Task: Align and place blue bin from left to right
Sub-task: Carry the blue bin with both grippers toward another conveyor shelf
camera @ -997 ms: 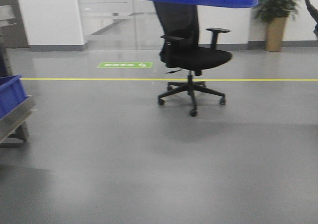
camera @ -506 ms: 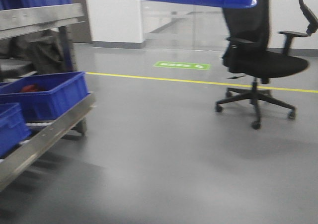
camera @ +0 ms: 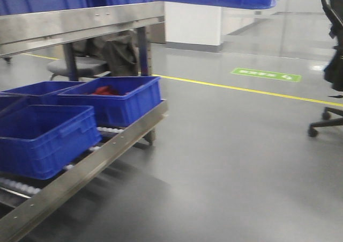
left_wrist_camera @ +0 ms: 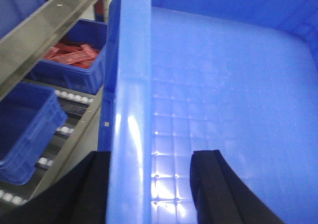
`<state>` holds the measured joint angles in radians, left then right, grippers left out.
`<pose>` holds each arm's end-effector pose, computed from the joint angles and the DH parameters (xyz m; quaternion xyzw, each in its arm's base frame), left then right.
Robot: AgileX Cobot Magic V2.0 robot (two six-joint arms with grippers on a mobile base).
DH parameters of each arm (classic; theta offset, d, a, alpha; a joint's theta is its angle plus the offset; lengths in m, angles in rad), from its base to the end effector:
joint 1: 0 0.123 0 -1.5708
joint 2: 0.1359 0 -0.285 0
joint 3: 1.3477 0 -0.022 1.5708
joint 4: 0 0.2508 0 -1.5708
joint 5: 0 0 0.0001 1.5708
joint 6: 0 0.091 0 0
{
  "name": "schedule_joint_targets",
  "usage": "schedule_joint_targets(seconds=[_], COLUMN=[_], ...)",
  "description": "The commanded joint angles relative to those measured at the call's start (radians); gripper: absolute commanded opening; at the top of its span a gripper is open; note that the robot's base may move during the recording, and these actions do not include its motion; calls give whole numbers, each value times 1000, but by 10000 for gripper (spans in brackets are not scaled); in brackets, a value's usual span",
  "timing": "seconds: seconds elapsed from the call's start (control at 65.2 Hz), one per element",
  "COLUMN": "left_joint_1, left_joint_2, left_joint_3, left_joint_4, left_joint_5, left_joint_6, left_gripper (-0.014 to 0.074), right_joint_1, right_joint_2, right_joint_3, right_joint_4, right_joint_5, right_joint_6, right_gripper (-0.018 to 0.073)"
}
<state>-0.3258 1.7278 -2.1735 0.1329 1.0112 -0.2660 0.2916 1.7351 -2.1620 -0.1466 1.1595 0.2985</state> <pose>0.3515 -0.1079 0.5008 0.0264 0.8522 -0.0876 0.5152 0.3522 0.0930 0.4837 0.0068 0.8924 0.0595 0.4472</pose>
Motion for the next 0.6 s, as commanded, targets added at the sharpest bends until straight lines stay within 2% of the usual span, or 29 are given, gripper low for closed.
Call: schedule_joint_targets(seconds=[0.0,0.583], left_joint_1=[-10,-10], left_joint_2=[-36,-36], left_joint_3=[-25,-25], left_joint_4=[-48,-48], left_joint_5=[-142,-142], left_joint_6=[45,45], left_gripper=[-111,-111], right_joint_1=[-2,-2], right_joint_2=[-9,-9], right_joint_3=[-15,-15], right_joint_4=[-15,-15], right_joint_5=[-101,-101], right_joint_6=[-25,-25], right_gripper=[-153,-153])
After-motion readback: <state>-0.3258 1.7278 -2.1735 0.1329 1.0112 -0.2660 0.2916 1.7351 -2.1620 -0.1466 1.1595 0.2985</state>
